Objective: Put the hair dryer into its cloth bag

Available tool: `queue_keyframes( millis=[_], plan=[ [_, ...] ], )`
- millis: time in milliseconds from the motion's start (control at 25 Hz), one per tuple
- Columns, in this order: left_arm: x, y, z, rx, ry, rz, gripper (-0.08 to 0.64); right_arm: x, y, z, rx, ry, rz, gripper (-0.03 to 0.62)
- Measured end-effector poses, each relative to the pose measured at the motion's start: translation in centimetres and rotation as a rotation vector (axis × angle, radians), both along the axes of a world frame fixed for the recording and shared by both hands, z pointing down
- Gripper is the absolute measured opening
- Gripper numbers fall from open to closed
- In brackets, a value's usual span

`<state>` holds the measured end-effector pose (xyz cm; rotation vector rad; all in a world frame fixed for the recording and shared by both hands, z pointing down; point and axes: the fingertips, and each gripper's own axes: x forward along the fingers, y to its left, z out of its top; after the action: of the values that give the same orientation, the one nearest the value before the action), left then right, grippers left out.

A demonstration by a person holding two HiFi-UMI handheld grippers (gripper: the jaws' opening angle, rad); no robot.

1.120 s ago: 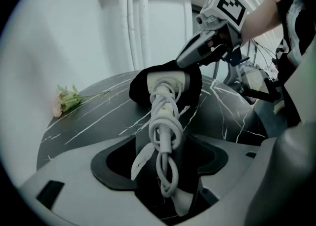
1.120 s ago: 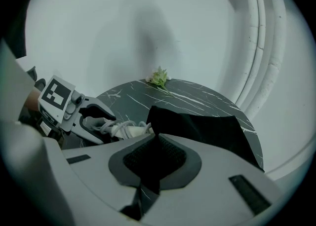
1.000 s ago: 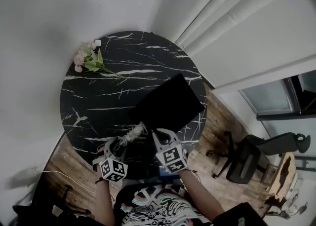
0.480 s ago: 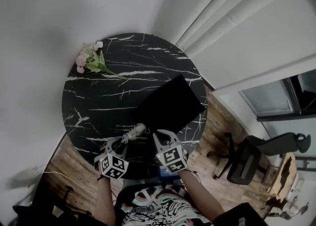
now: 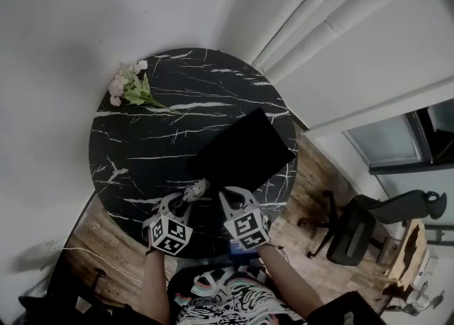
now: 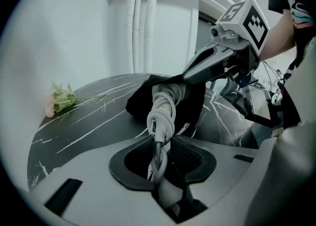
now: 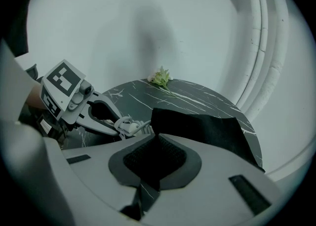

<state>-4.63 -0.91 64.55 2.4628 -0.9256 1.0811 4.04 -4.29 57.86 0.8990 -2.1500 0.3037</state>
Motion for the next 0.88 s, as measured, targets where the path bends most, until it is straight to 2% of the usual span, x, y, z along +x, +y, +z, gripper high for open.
queue_keyframes(
  millis=[400, 880],
  plan=[
    [2.5, -2.1, -0.6, 0.019, 0.017, 0.024, 0.118, 0.0, 0.0, 0.0, -0.002, 0.004, -0.017, 0.028],
    [5.2, -3.5, -0.1, 0.003, 0.041, 0.028, 0.118, -0.2, -0.4, -0.2, -0.001, -0.006, -0.04, 0.028]
  ],
)
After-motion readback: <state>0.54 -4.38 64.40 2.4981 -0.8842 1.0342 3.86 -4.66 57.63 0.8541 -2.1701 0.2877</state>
